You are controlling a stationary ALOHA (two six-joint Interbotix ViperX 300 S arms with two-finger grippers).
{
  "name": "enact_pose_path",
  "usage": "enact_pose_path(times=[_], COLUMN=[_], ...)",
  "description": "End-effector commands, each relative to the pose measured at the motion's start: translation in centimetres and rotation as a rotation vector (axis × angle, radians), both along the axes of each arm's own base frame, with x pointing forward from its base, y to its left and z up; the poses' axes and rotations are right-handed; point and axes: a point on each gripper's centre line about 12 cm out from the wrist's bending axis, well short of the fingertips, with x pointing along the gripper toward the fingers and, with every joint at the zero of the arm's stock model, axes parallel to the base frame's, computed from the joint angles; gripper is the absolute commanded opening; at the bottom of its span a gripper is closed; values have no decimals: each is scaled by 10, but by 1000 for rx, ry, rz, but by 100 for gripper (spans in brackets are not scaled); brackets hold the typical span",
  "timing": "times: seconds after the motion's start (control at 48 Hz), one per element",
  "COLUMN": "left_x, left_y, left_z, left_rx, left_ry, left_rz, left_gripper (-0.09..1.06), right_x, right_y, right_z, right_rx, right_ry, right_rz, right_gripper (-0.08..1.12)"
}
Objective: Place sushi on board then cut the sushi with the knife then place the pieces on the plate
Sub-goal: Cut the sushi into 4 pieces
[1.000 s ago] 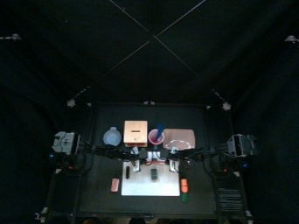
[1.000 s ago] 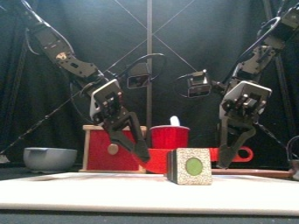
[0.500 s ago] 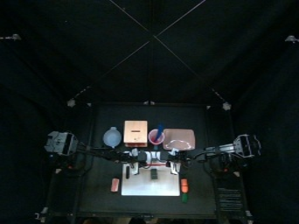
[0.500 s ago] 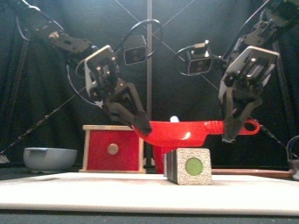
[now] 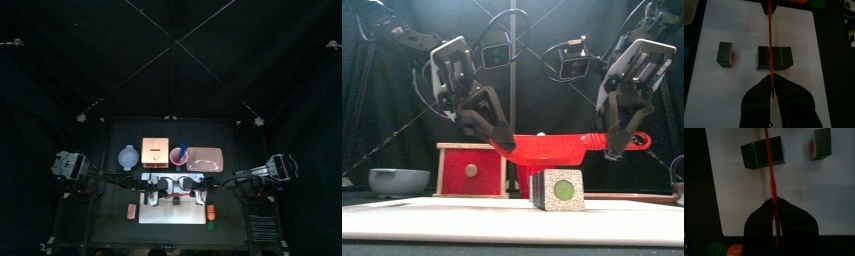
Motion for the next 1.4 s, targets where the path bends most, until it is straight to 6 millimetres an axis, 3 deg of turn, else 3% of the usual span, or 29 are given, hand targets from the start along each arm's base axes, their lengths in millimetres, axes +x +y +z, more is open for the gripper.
enact_pose_path(times=[0.021,0.438,1.062,1.396], left_x=[9,9,11,9], left_y=[-4,-3,-1,-1], left_z=[16,8,2,-9], left_rx=[-10,-4,1,3], left_ry=[-50,-30,-17,12], left_rz=[-5,-3,1,2], left_gripper=[44,44,44,44], right_x=[5,5,7,4], right_y=[0,-1,-4,-3], right_z=[9,-1,0,-16], right_rx=[7,1,-10,-10], right_ry=[-37,-6,-21,29], right_rz=[-7,-8,-9,-9], right_gripper=[34,34,34,34])
